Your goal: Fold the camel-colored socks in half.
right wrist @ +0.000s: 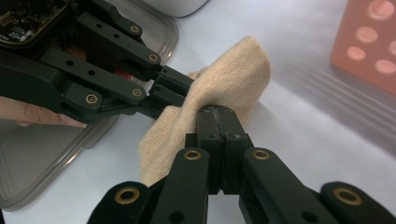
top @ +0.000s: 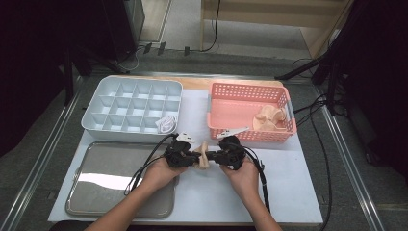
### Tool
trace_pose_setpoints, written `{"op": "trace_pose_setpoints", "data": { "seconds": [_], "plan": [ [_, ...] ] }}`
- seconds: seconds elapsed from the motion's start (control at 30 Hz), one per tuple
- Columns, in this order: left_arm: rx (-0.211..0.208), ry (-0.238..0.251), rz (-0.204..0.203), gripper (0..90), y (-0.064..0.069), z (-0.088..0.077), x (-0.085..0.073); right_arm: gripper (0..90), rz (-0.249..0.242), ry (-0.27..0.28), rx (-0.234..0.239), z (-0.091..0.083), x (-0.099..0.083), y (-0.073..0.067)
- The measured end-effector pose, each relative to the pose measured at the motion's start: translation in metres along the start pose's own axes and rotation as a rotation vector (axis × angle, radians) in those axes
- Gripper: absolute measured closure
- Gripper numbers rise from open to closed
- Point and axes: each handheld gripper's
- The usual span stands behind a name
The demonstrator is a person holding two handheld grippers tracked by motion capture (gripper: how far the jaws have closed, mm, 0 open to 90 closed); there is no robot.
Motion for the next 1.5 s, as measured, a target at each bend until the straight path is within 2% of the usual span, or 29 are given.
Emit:
{"op": "trace_pose_setpoints", "data": {
  "seconds": [0.03, 0.1, 0.2, 0.27, 0.33, 0.47, 0.8, 1.0, 1.17, 1.27, 1.5],
  "plan": [
    [-0.005, 0.002, -0.028, 82.6, -0.001, 0.0, 0.001, 90.0, -0.003, -0.001, -0.004, 0.0, 0.0, 0.0],
    [-0.011, -0.006, -0.043, 80.1, -0.003, -0.003, 0.003, 90.0, -0.002, -0.006, -0.016, 0.001, 0.0, 0.002],
    [0.004, -0.013, -0.027, 77.1, -0.005, -0.011, 0.007, 90.0, 0.0, -0.007, -0.021, 0.0, 0.001, 0.004],
    [0.009, -0.004, -0.032, 77.1, -0.007, -0.018, 0.007, 90.0, 0.004, -0.005, -0.023, -0.001, 0.001, 0.005],
    [0.021, -0.027, -0.024, 77.6, -0.007, -0.021, 0.005, 90.0, 0.005, -0.008, -0.023, -0.001, 0.001, 0.006],
    [0.025, -0.057, -0.02, 77.9, -0.007, -0.016, 0.0, 90.0, 0.006, -0.011, -0.025, -0.002, 0.001, 0.006],
    [0.033, -0.05, -0.015, 78.3, -0.005, -0.013, -0.002, 90.0, -0.024, 0.008, -0.006, -0.006, 0.006, -0.005],
    [0.033, -0.048, -0.012, 78.4, -0.005, -0.012, -0.002, 89.7, -0.05, -0.006, -0.009, 0.002, 0.007, -0.013],
    [0.026, -0.049, -0.022, 78.3, -0.006, -0.013, -0.002, 90.0, -0.057, -0.019, -0.026, 0.009, 0.007, -0.012],
    [0.035, -0.058, -0.027, 77.5, -0.01, -0.017, -0.002, 90.0, -0.065, -0.027, -0.032, 0.014, 0.006, -0.012],
    [0.067, 0.003, -0.078, 77.1, -0.024, -0.039, 0.002, 90.0, -0.085, -0.04, -0.03, 0.021, 0.005, -0.013]
  ]
}}
Point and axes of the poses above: each handheld gripper's, and its own axes: z roughly forward along the jaws, x roughly out of its top, y roughly to its right, and after that the axes turned 7 degrees about y, right-handed
